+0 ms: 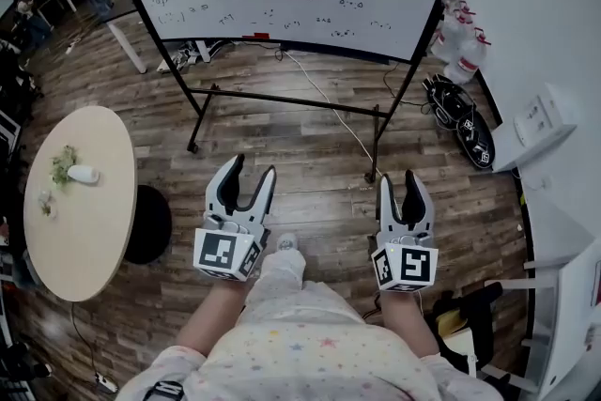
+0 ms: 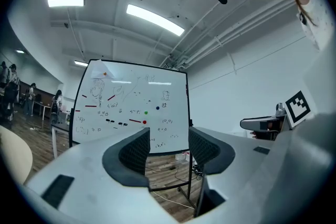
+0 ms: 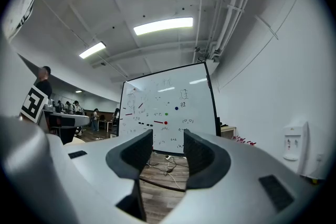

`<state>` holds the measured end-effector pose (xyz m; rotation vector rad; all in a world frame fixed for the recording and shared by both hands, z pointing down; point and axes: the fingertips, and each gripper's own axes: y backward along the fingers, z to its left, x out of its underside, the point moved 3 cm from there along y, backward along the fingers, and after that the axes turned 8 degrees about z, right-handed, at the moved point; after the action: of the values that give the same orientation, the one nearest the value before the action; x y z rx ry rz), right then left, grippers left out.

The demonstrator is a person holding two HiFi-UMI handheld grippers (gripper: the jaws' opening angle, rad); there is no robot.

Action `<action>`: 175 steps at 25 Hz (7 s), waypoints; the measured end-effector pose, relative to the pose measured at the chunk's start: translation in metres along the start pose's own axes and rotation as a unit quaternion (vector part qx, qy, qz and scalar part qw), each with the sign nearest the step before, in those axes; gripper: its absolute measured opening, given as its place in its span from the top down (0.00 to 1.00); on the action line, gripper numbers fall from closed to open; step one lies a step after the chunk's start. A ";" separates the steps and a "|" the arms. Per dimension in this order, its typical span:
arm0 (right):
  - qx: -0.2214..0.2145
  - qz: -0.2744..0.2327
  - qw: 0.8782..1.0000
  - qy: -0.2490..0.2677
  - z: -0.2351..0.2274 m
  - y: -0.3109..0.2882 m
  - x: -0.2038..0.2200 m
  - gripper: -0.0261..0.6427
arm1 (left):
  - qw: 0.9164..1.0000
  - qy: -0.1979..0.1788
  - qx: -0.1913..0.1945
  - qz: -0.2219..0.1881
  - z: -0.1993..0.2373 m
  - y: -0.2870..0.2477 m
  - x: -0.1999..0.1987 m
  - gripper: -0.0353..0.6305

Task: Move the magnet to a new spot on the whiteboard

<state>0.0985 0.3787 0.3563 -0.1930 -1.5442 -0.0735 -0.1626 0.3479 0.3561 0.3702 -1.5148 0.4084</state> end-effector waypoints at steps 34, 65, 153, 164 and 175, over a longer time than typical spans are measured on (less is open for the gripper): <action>0.014 0.016 1.000 0.010 -0.020 -0.275 -0.019 0.61 | 1.000 -0.008 0.024 0.014 0.156 -0.246 -0.001 0.56; -0.023 0.005 1.000 0.012 -0.161 -0.498 -0.046 0.61 | 1.000 -0.016 -0.023 0.010 0.184 -0.494 -0.019 0.56; -0.053 0.024 0.998 0.006 -0.187 -0.589 -0.037 0.64 | 0.995 -0.023 -0.078 0.054 0.221 -0.609 0.005 0.77; -0.052 0.025 0.998 0.009 -0.187 -0.589 -0.037 0.65 | 0.995 -0.025 -0.073 0.058 0.220 -0.609 0.003 0.77; -0.046 0.017 0.999 0.012 -0.187 -0.583 -0.041 0.65 | 0.995 -0.032 -0.076 0.053 0.216 -0.592 0.002 0.77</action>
<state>0.1830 -0.2287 0.3576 -0.2908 -1.5152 -0.1200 -0.0693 -0.2747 0.3742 0.1861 -1.6210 0.3643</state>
